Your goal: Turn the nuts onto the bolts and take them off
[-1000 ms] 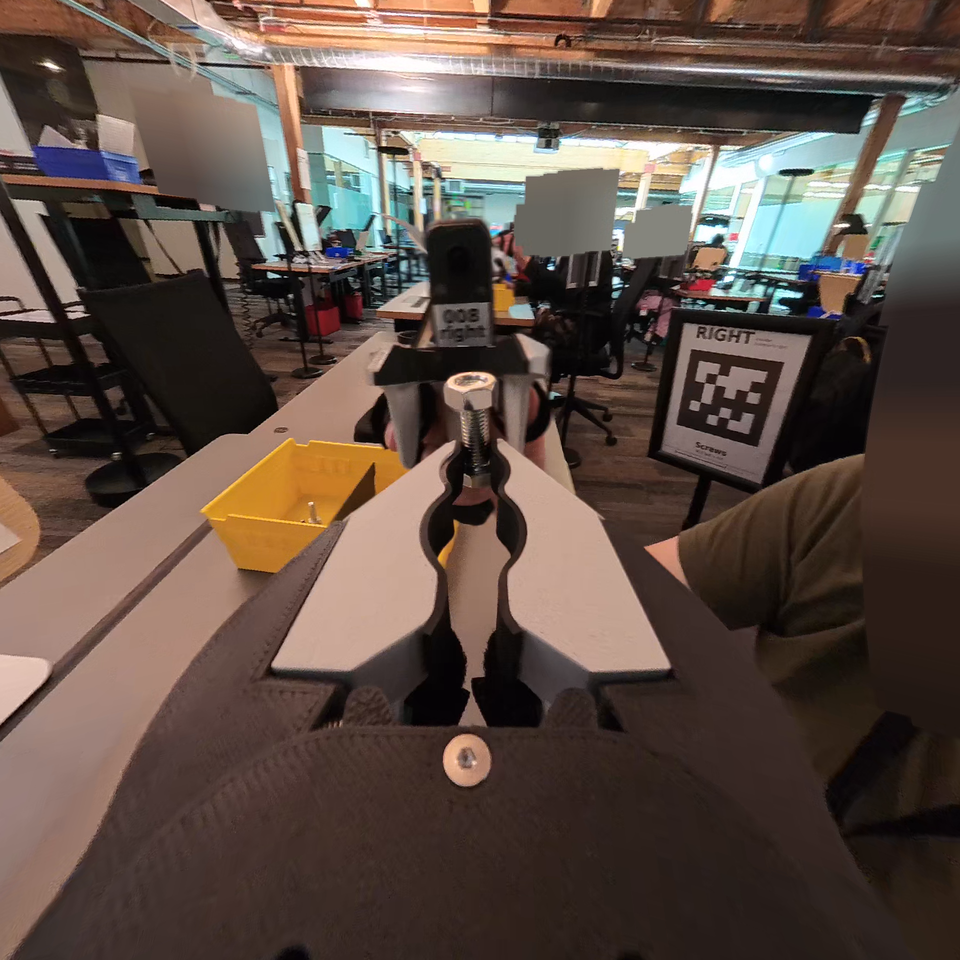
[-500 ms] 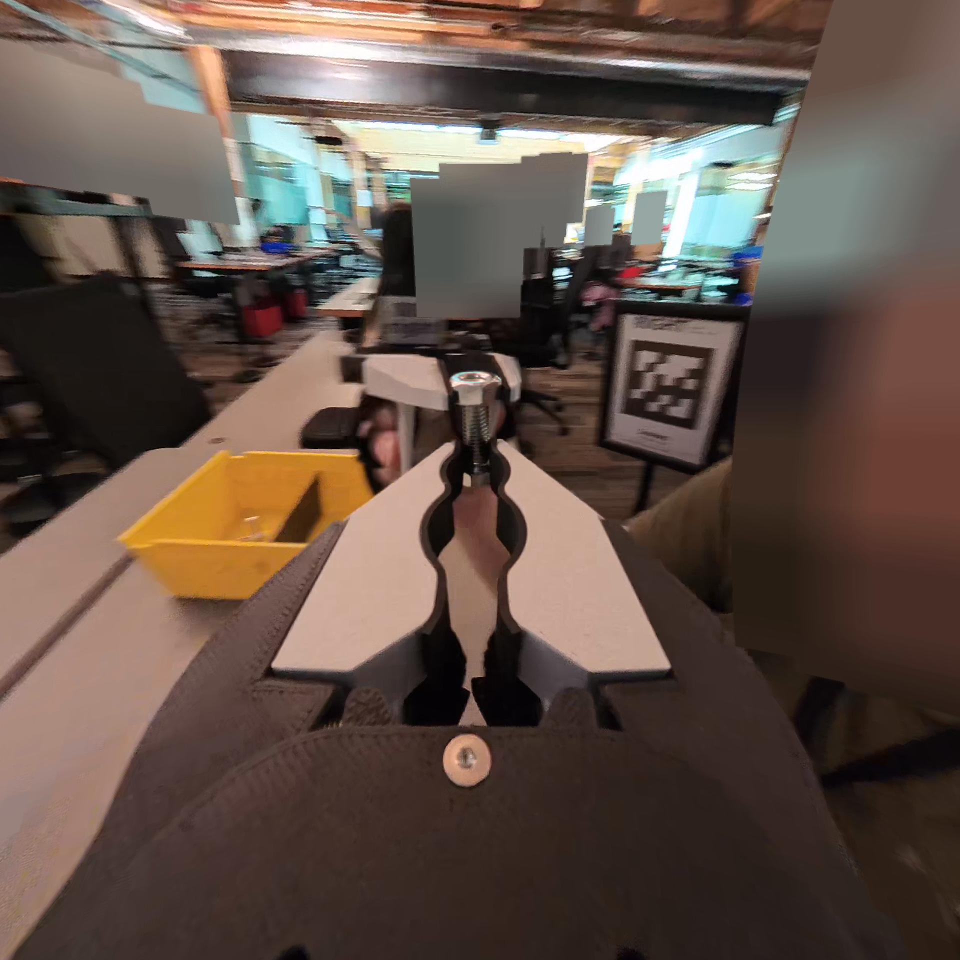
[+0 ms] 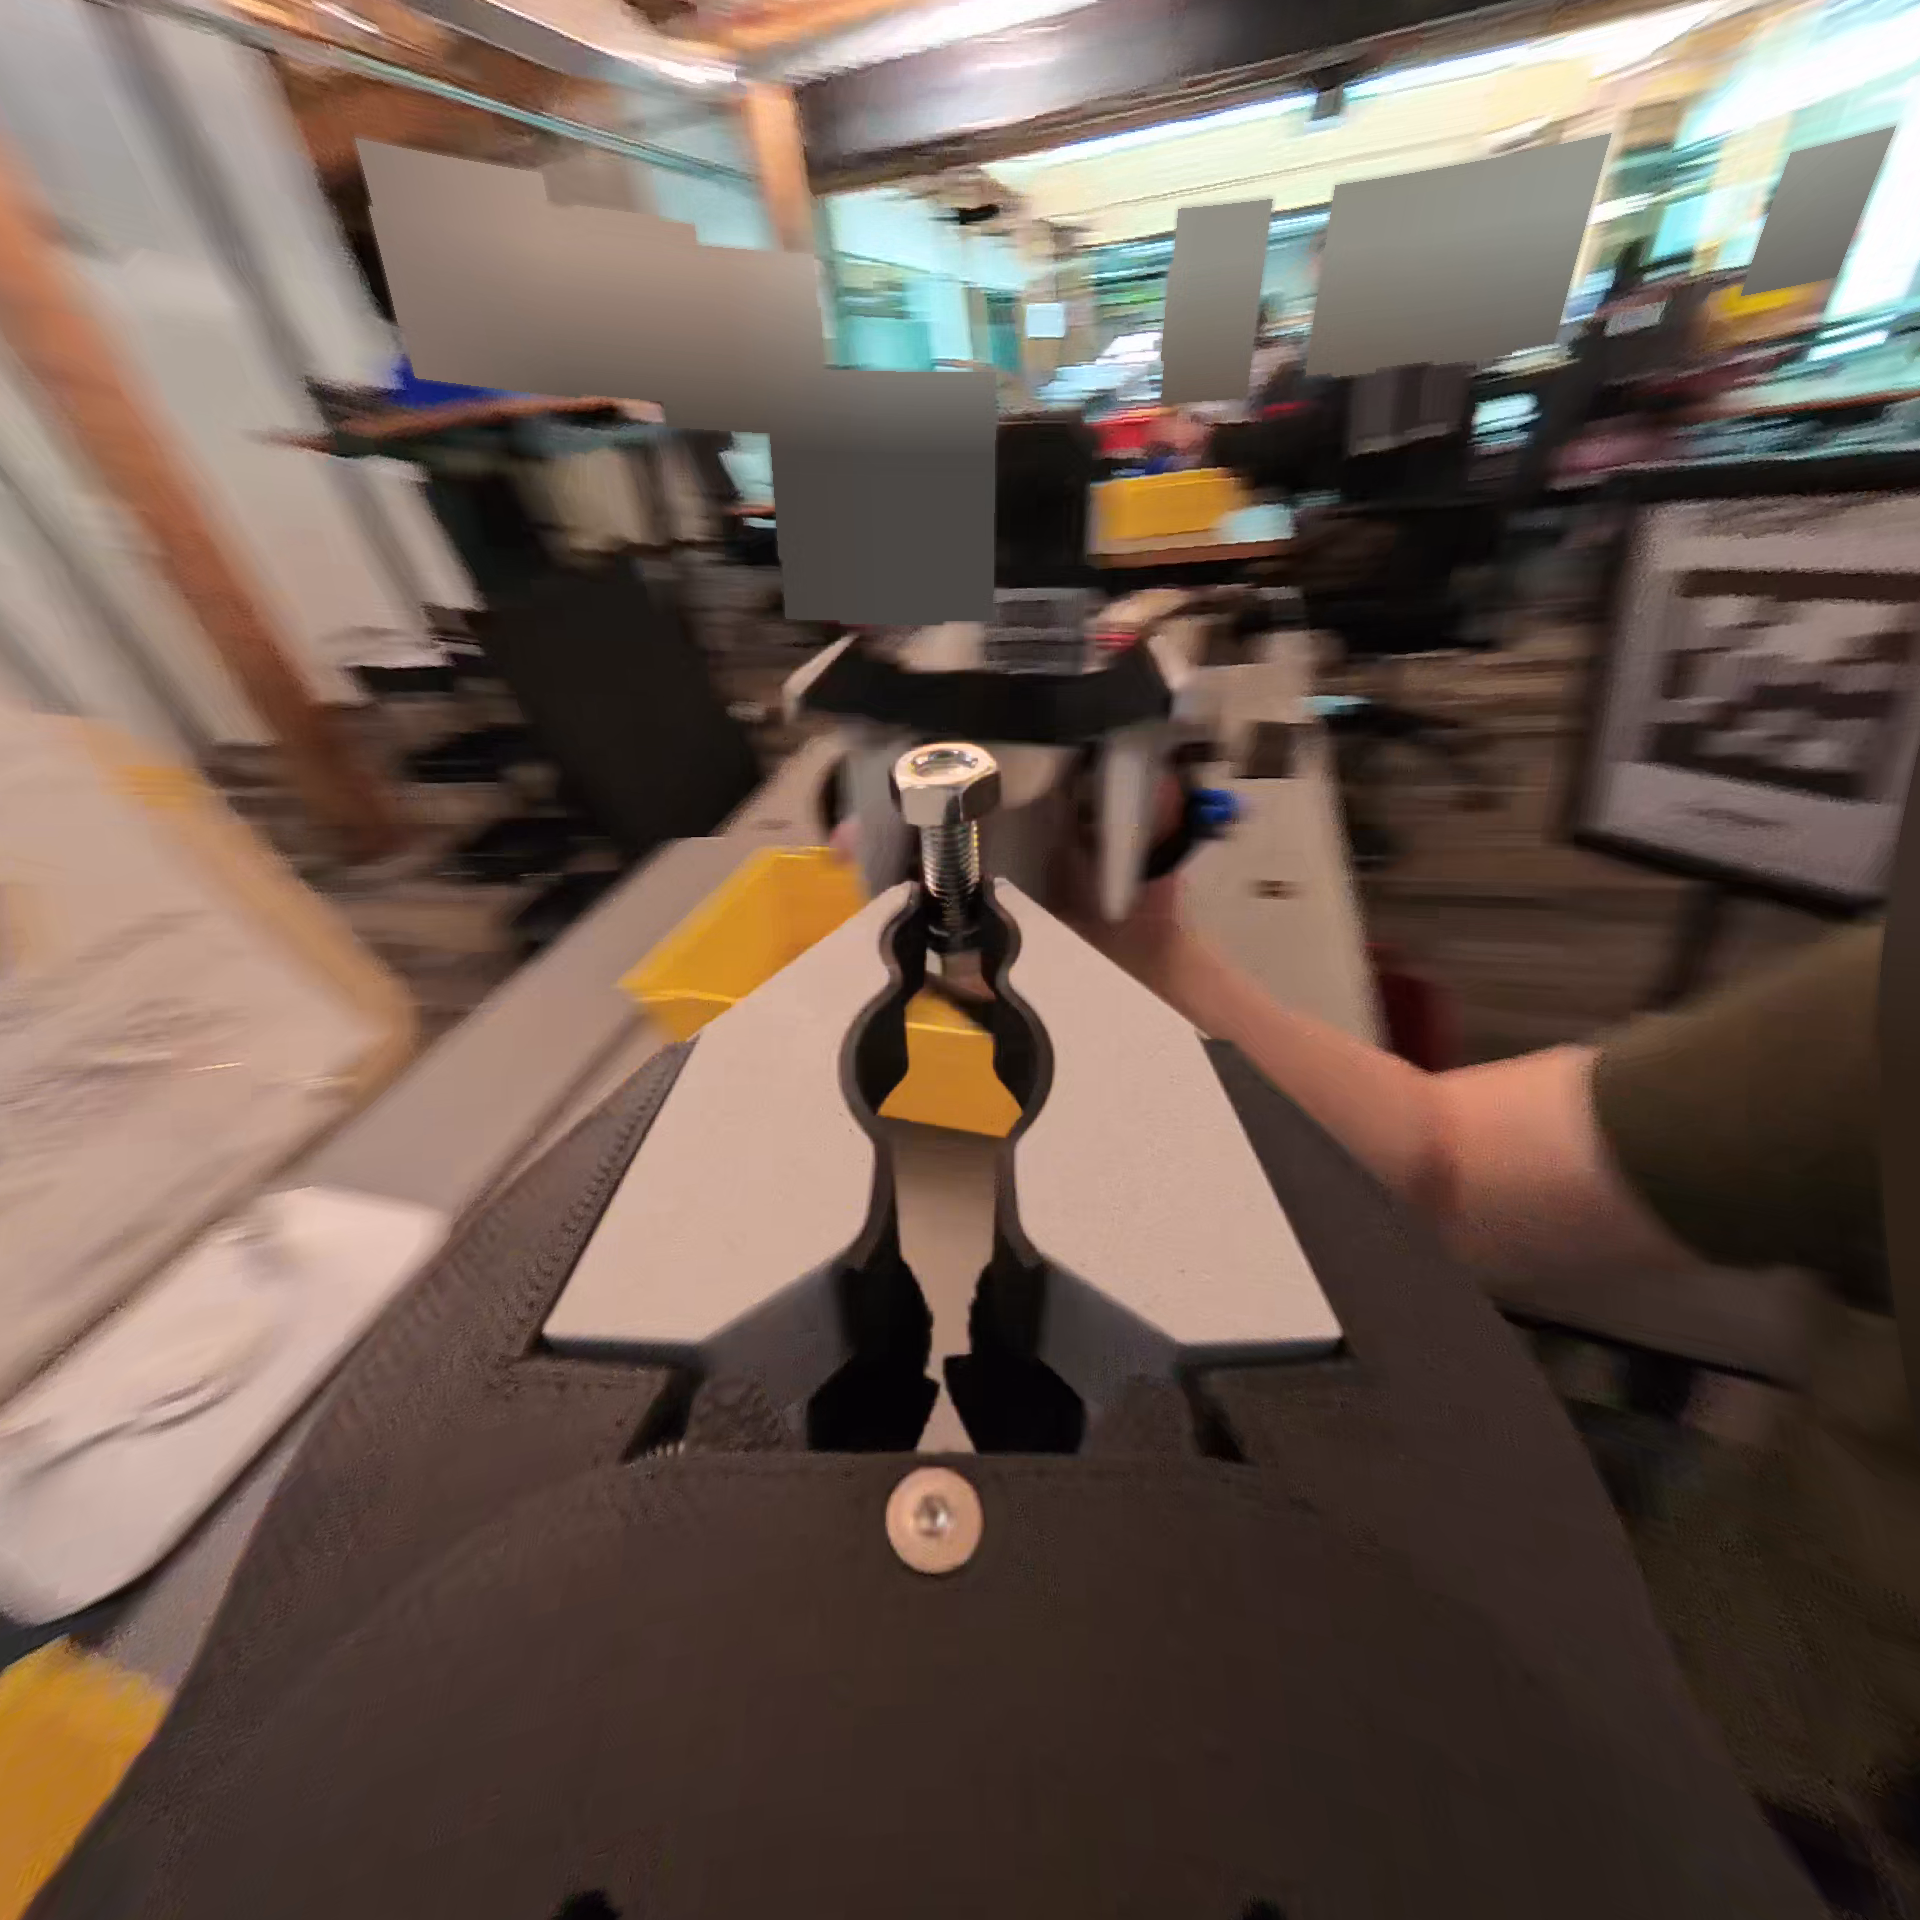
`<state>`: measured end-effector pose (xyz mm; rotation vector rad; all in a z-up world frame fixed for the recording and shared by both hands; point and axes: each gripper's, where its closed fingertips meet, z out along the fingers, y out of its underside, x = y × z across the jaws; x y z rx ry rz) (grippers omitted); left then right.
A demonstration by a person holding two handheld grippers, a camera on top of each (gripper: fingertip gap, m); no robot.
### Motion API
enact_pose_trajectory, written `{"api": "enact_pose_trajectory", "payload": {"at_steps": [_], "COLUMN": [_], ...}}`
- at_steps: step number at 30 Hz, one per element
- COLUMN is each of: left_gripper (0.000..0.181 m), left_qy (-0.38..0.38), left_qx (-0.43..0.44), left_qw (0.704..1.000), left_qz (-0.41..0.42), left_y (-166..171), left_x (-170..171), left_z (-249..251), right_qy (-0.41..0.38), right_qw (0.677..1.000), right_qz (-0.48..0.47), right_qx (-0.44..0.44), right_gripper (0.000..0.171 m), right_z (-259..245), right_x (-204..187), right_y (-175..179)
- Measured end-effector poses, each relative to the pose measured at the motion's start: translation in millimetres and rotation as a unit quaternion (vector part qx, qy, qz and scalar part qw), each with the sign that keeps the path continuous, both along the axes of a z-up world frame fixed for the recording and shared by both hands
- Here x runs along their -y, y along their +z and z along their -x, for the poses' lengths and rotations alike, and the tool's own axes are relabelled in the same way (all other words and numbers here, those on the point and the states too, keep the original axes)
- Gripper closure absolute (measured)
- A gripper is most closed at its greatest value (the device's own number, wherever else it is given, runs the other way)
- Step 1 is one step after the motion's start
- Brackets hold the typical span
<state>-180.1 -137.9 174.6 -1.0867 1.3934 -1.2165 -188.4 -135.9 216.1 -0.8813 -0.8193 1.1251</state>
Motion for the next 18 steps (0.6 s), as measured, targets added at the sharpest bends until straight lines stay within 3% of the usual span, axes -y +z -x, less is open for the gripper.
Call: {"api": "enact_pose_trajectory", "payload": {"at_steps": [1,4,7,14,18], "left_gripper": [0.174,0.175,0.174,0.175,0.175], "left_qy": [0.055,0.16,0.203,0.207,0.196], "left_qx": [0.014,0.058,0.061,0.053,0.045], "left_qw": [0.998,0.982,0.97,0.966,0.969], "left_qz": [-0.027,-0.087,-0.122,-0.144,-0.144], "left_y": [4.5,18.8,20.6,15.7,12.4], "left_x": [-13.2,-32.2,-33.9,-25.9,-22.8], "left_z": [2.1,9.4,9.8,-0.2,-3.8], "right_qy": [-0.072,-0.247,-0.323,-0.342,-0.311], "right_qw": [0.996,0.963,0.939,0.931,0.941], "right_qz": [-0.038,-0.103,-0.117,-0.121,-0.113], "right_qx": [-0.019,-0.028,0.005,0.051,0.075], "right_gripper": [0.115,0.12,0.121,0.133,0.155], "right_z": [-9.2,-23.2,-15.6,0.6,6.0], "right_x": [-2.9,-8.3,-12.3,-19.6,-19.2], "right_y": [8.6,20.3,18.3,7.4,1.3]}}
